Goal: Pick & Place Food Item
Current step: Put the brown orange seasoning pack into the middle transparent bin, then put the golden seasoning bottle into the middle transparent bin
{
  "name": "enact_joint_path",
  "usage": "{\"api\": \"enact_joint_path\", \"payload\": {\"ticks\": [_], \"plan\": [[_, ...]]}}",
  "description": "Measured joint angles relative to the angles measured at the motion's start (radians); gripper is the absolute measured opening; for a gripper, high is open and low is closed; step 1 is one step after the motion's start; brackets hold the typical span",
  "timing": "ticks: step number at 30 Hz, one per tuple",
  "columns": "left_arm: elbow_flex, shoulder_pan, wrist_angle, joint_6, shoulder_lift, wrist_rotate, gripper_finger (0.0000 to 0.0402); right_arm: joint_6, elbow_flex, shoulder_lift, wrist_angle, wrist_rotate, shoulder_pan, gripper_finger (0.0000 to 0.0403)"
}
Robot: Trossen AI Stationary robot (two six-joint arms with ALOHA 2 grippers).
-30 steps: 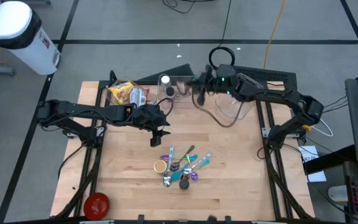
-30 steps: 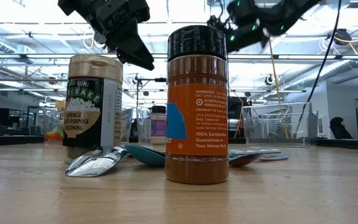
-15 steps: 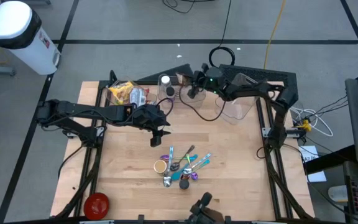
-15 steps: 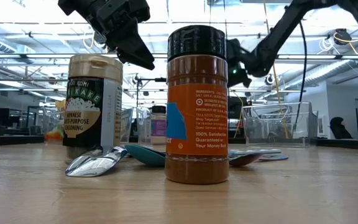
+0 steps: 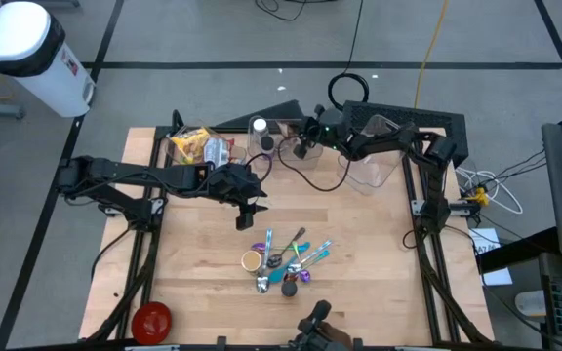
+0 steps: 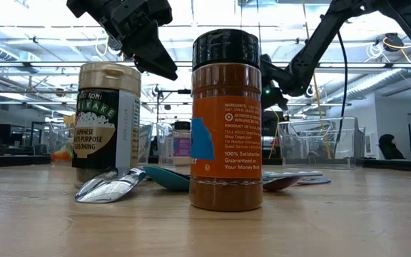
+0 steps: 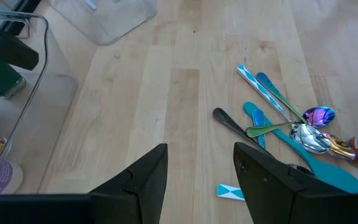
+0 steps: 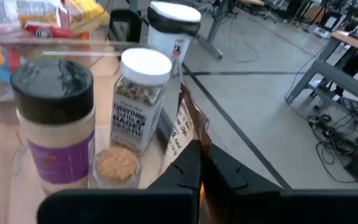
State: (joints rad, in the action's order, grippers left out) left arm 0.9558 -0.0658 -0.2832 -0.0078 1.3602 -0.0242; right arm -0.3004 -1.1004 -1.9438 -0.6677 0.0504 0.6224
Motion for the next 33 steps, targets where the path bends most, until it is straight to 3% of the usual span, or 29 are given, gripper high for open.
{"api": "enact_joint_path", "payload": {"ticks": [9, 20, 26, 33], "plan": [[0.0, 0.0, 0.0, 0.0, 0.0, 0.0, 0.0189, 0.001, -0.001, 0.001, 0.046, 0.002, 0.0, 0.0015], [0.0, 0.0, 0.0, 0.0, 0.0, 0.0, 0.0189, 0.061, -0.001, 0.035, 0.129, 0.0, -0.002, 0.0159], [0.0, 0.0, 0.0, 0.0, 0.0, 0.0, 0.0189, 0.106, 0.0, 0.201, 0.349, 0.001, -0.042, 0.02], [0.001, 0.0, 0.0, -0.003, 0.0, 0.0, 0.0189, 0.118, 0.0, 0.465, 0.705, 0.002, -0.134, 0.0209]]}}
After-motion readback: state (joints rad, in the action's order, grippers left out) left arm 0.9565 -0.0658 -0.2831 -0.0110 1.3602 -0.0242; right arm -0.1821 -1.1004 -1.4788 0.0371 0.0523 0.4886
